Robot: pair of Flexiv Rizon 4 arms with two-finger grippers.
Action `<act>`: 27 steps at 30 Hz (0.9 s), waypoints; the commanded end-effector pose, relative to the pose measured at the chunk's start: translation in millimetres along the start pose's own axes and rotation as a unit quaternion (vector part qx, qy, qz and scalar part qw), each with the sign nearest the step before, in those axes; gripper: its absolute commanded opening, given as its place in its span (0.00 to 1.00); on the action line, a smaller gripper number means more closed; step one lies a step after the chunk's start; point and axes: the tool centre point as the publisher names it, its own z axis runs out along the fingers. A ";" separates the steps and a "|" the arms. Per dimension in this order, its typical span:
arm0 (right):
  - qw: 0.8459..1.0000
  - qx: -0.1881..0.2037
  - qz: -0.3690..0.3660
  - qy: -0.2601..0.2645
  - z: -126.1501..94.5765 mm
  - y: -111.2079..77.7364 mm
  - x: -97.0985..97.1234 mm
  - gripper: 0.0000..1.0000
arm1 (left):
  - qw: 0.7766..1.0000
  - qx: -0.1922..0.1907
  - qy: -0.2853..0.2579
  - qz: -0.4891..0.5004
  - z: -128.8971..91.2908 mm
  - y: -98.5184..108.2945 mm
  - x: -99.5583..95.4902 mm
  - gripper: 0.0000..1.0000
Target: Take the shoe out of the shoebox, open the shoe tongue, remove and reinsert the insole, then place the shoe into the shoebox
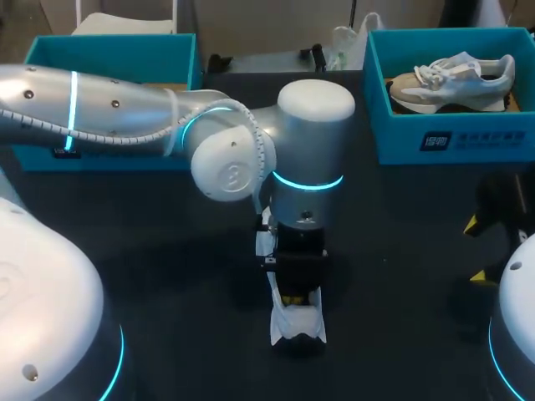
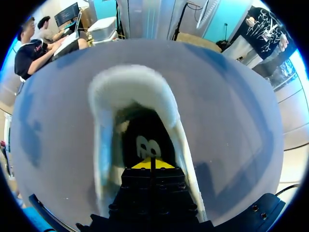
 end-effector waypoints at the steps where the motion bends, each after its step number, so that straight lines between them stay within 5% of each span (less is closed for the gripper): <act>1: 1.000 0.001 0.000 -0.002 -0.5 0.0 2.0 1.00 | 1.000 -0.003 -0.016 0.009 -20.1 -14.2 1.3 0.00; 11: 1.000 0.001 0.000 -0.002 -0.5 0.0 2.0 1.00 | 0.999 0.023 0.016 0.024 -9.0 -31.6 -11.4 0.00; 16: 1.000 0.001 0.000 -0.002 -0.5 0.0 2.0 1.00 | 0.999 -0.005 -0.001 0.038 8.6 -37.6 -4.2 0.00; 22: 1.000 0.001 0.000 -0.002 -0.5 0.0 2.0 1.00 | 1.000 0.008 0.014 0.023 29.1 -23.1 -0.6 0.00; 27: 1.000 0.001 0.000 -0.002 -0.5 0.0 2.0 1.00 | 1.000 -0.010 0.006 0.008 16.6 -13.5 1.8 0.00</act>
